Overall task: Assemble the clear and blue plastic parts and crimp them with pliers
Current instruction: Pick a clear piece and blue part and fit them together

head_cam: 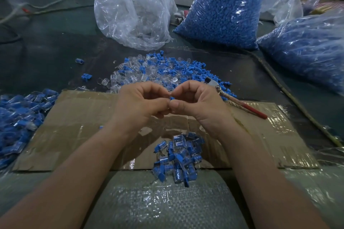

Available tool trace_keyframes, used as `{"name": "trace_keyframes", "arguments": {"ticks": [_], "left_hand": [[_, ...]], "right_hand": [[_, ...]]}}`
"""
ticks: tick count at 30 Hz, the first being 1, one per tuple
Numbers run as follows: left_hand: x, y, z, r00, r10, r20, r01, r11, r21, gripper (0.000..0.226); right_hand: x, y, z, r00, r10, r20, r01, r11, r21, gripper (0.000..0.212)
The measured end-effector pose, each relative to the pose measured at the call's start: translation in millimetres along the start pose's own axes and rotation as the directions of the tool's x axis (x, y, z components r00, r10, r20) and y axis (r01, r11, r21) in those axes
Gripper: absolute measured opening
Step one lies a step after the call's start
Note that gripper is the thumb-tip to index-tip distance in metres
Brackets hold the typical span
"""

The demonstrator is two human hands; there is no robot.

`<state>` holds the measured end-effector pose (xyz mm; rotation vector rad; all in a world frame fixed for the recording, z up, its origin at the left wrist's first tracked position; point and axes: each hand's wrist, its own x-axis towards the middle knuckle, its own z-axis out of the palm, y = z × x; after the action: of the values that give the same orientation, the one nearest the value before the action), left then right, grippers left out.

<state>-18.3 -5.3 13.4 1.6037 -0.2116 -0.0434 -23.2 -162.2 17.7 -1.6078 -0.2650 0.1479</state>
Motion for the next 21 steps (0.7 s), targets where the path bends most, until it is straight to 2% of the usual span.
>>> {"name": "trace_keyframes", "arguments": {"ticks": [3, 6, 12, 21], "left_hand": [[3.9, -0.8, -5.7, 0.994, -0.104, 0.016, 0.105, 0.987, -0.119, 0.023], [4.7, -1.0, -7.2, 0.983, -0.169, 0.076, 0.18, 0.967, -0.179, 0.012], [3.9, -1.2, -6.9, 0.975, -0.198, 0.097, 0.214, 0.956, -0.203, 0.007], [5.8, -0.9, -7.6, 0.974, -0.172, 0.146, 0.207, 0.938, -0.279, 0.01]], "right_hand": [[-1.5, -1.6, 3.0, 0.994, -0.102, 0.026, 0.104, 0.99, -0.097, 0.031], [-2.7, -0.9, 4.5, 0.976, -0.217, 0.008, 0.214, 0.953, -0.215, 0.037], [-1.8, 4.3, 3.2, 0.941, -0.338, 0.003, 0.31, 0.86, -0.405, 0.033], [0.2, 8.5, 0.8, 0.907, -0.418, -0.039, 0.36, 0.822, -0.441, 0.032]]}}
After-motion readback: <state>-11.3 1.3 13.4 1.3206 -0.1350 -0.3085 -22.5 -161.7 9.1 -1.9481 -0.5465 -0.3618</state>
